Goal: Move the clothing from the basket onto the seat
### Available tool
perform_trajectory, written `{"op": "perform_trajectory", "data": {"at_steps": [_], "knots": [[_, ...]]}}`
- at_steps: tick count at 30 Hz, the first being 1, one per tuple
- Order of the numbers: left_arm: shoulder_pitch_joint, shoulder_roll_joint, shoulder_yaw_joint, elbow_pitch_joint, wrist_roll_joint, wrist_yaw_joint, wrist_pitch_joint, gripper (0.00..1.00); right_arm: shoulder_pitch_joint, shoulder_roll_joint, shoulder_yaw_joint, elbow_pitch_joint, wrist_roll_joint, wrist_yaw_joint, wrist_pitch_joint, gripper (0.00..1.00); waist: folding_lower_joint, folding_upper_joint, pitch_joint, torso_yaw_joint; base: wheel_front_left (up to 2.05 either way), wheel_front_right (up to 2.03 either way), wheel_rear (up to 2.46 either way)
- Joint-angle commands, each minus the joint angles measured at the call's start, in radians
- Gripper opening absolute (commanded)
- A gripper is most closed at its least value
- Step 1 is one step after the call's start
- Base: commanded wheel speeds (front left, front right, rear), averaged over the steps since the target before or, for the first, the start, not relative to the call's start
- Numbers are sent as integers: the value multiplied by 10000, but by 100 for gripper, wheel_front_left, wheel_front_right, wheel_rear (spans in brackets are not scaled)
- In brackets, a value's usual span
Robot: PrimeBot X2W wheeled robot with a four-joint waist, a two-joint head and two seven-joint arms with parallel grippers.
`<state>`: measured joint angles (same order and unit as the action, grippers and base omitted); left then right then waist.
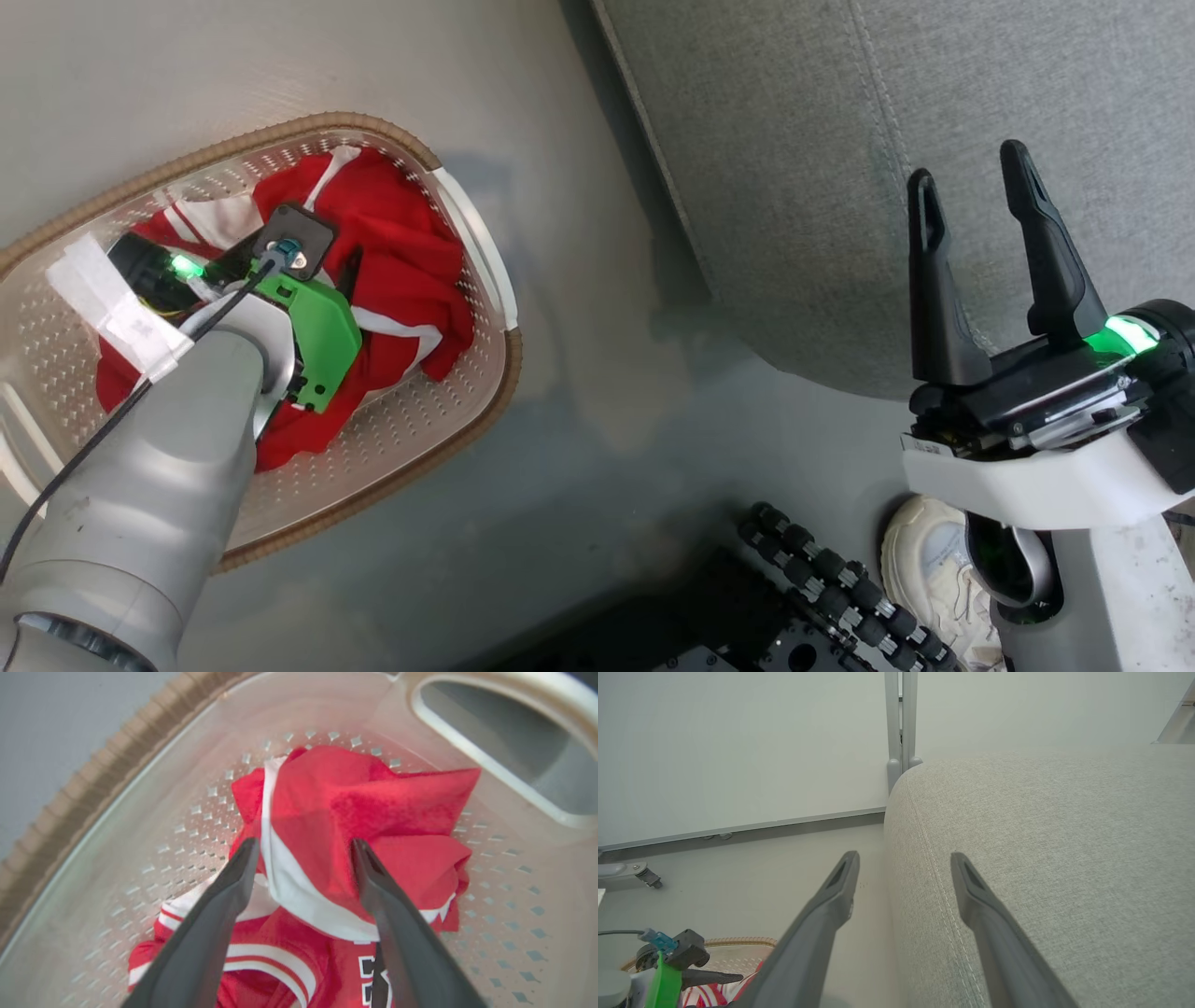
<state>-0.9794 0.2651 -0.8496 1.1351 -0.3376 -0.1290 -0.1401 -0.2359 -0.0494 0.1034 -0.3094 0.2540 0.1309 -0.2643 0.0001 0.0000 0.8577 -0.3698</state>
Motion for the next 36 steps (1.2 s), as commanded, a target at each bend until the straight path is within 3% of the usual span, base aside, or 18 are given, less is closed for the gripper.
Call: {"op": "perform_trajectory", "data": {"at_steps": [1, 7, 14, 15, 16, 36], "knots": [[-116, -84, -61, 54, -350, -22, 136, 100, -44, -19, 29, -27, -81, -3, -4, 100, -1, 0, 120, 109, 0, 0, 0], [-188, -294, -475, -15, -1472, -21, 626, 100, -41, -19, 28, -101, -45, -3, -4, 100, -1, 0, 287, 208, 1, 1, 1], [-442, -168, -1284, -343, -2476, -21, 986, 100, -10, -19, 40, -168, -187, -3, -4, 100, -1, 0, 404, 391, 2, 2, 2], [-481, -167, -1380, -370, -2641, -21, 994, 45, -17, -19, 34, -179, -197, -3, -4, 100, -1, 0, 417, 417, 0, 0, 0], [-552, -139, -1513, -372, -2616, -21, 977, 0, -26, -19, 33, -183, -209, -3, -4, 100, -1, 0, 423, 438, 0, 0, 0], [-544, -347, -3307, -483, -4157, -21, -236, 0, -222, -20, 88, 141, -384, -3, -4, 100, -1, 0, -357, 979, 0, 0, 0]]}}
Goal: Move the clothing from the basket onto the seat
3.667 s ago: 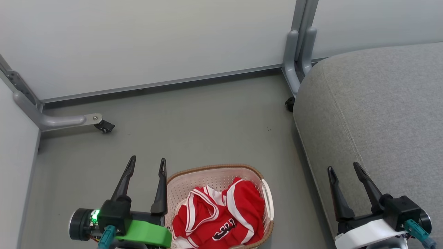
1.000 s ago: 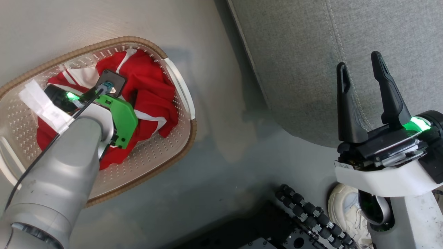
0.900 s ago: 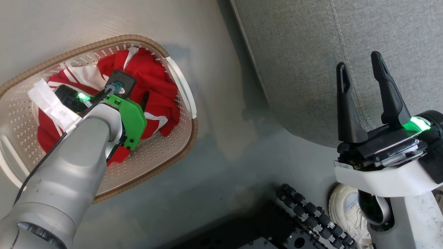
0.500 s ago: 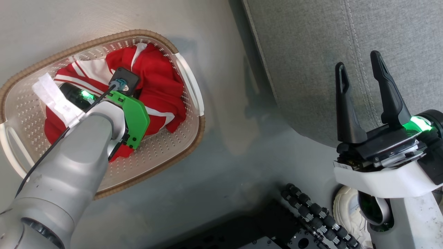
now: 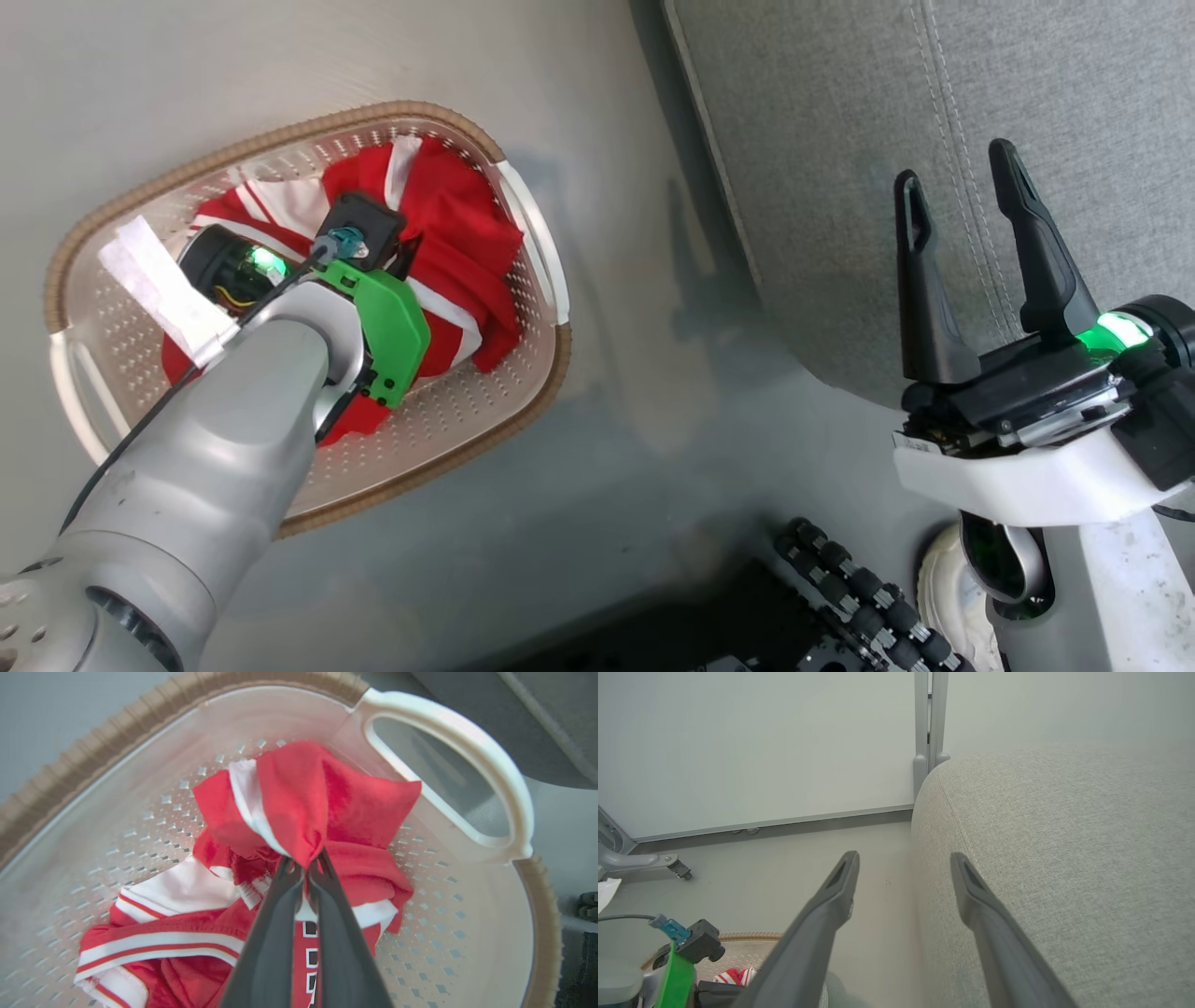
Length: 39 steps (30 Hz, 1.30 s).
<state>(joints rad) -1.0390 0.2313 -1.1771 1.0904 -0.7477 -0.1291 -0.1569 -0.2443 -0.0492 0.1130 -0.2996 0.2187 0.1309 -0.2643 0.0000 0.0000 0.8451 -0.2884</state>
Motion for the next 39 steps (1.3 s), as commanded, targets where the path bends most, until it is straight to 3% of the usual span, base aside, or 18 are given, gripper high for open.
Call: {"op": "perform_trajectory", "data": {"at_steps": [1, 15, 29, 39], "knots": [[90, -20, -91, -80, -144, -19, -178, 0, -137, -22, -3, 73, -55, -3, -4, 100, 0, 0, -315, 214, 0, 0, 0], [1179, -305, -466, -1245, -890, -19, -1093, 0, 326, -27, -71, 839, -659, -3, -4, 100, 0, 0, -2387, 1471, 0, 0, 0], [3515, -164, 2694, -4408, 1128, 21, -1100, 0, 1113, -29, -80, 1638, -1043, -3, -4, 100, 0, 0, -4682, 2863, 0, 0, 0], [5210, -398, 5133, -6732, 2149, 43, -1100, 0, 1725, -29, 6, 1918, -867, -3, -4, 100, 0, 0, -6037, 3292, 0, 0, 0]]}}
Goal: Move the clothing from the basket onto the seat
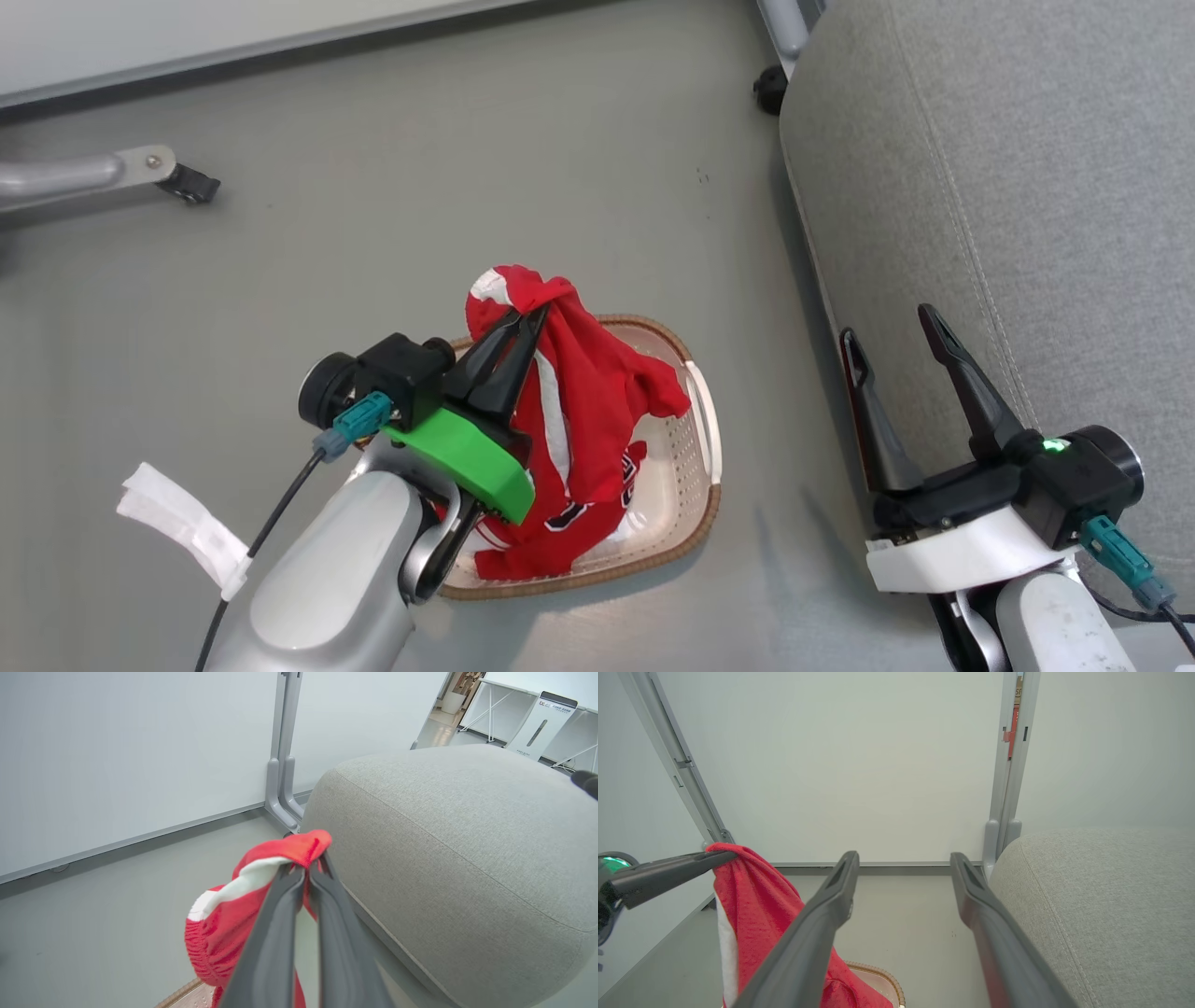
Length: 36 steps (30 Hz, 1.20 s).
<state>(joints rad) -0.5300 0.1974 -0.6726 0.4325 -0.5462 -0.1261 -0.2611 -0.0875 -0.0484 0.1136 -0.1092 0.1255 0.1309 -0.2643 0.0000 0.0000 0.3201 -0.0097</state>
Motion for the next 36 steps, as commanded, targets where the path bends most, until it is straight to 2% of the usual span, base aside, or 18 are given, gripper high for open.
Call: {"op": "perform_trajectory", "data": {"at_steps": [1, 8, 20, 28, 36], "knots": [[239, -79, 269, -406, 234, 6, -59, 0, 221, -38, -1, 28, 86, -3, -4, 100, 0, 0, -871, 523, 0, 0, 0], [613, -147, 976, -1870, 873, -36, -50, 0, 576, -36, 56, 116, 212, -3, -3, 100, 0, 0, -1390, 589, 0, 0, 0], [-390, -253, 650, -3182, 1100, -51, 40, 0, 825, -36, 107, 167, 444, -3, -3, 100, 0, 0, -1927, 508, 0, 0, 0], [-1356, -488, 529, -3520, 1083, -54, 305, 0, 803, -36, 197, 105, 535, -3, -3, 100, 0, 0, -1942, 402, 0, 0, 0], [-1594, -618, 390, -3369, 1076, -52, 277, 0, 526, -33, 355, -231, 487, -3, -3, 100, 0, 0, -1970, 263, 0, 0, 0]]}}
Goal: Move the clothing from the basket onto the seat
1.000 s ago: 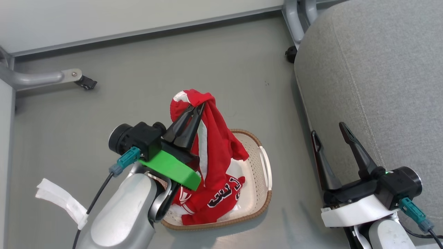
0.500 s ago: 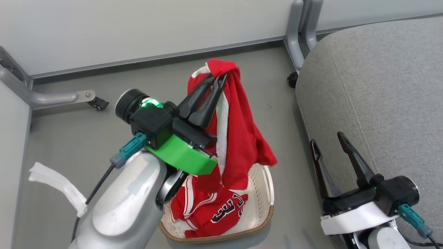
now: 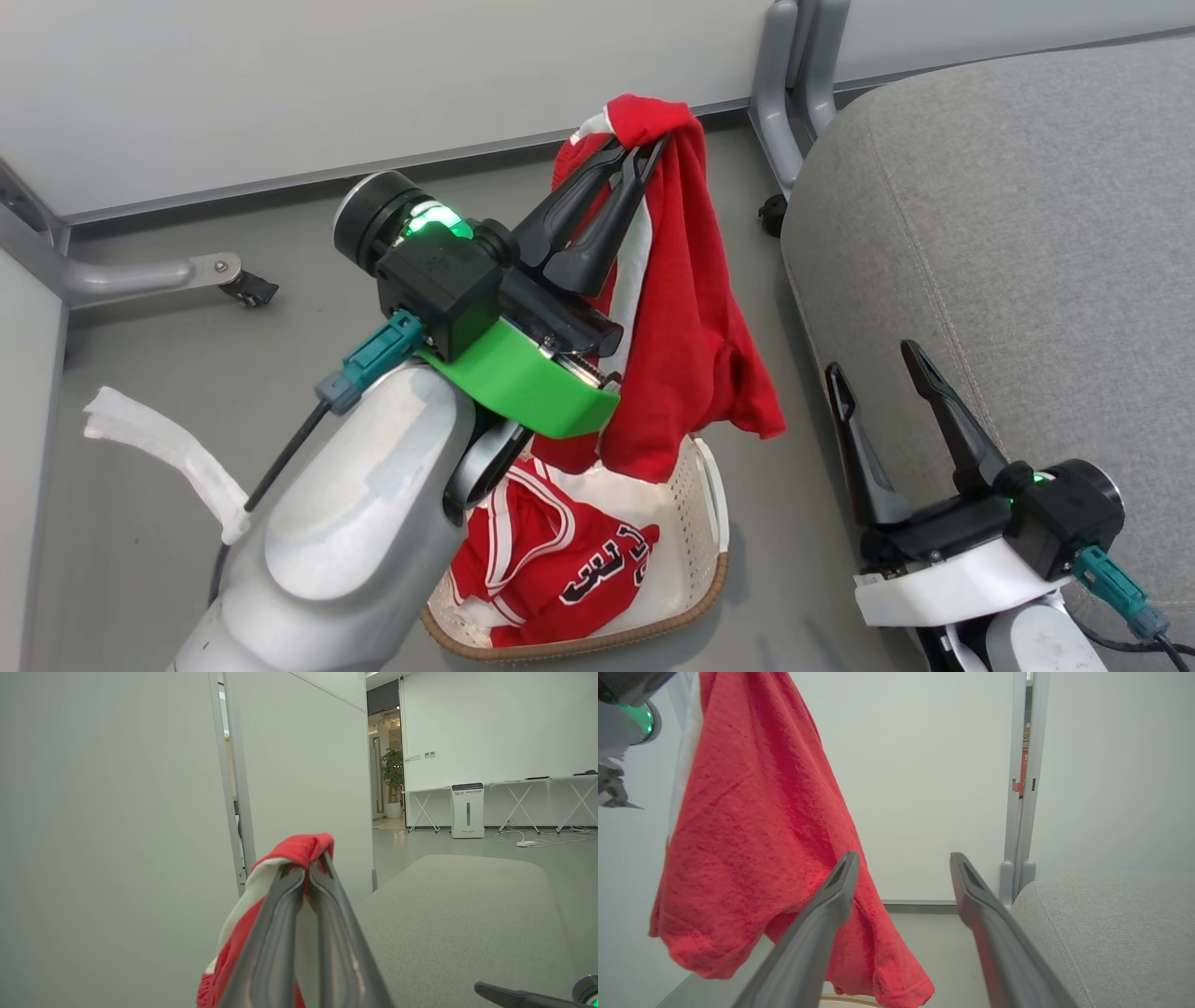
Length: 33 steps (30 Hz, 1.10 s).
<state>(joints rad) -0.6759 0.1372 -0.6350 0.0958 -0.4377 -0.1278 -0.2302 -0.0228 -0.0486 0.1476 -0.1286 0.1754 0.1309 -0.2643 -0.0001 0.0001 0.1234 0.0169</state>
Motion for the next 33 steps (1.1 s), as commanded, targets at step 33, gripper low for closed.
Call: {"op": "perform_trajectory", "data": {"at_steps": [33], "knots": [[-233, -589, -1034, 314, 0, -29, -290, 0, -3491, -35, 2586, 1842, 372, -3, -3, 100, 1, -1, 336, 530, 0, 0, 0]]}}
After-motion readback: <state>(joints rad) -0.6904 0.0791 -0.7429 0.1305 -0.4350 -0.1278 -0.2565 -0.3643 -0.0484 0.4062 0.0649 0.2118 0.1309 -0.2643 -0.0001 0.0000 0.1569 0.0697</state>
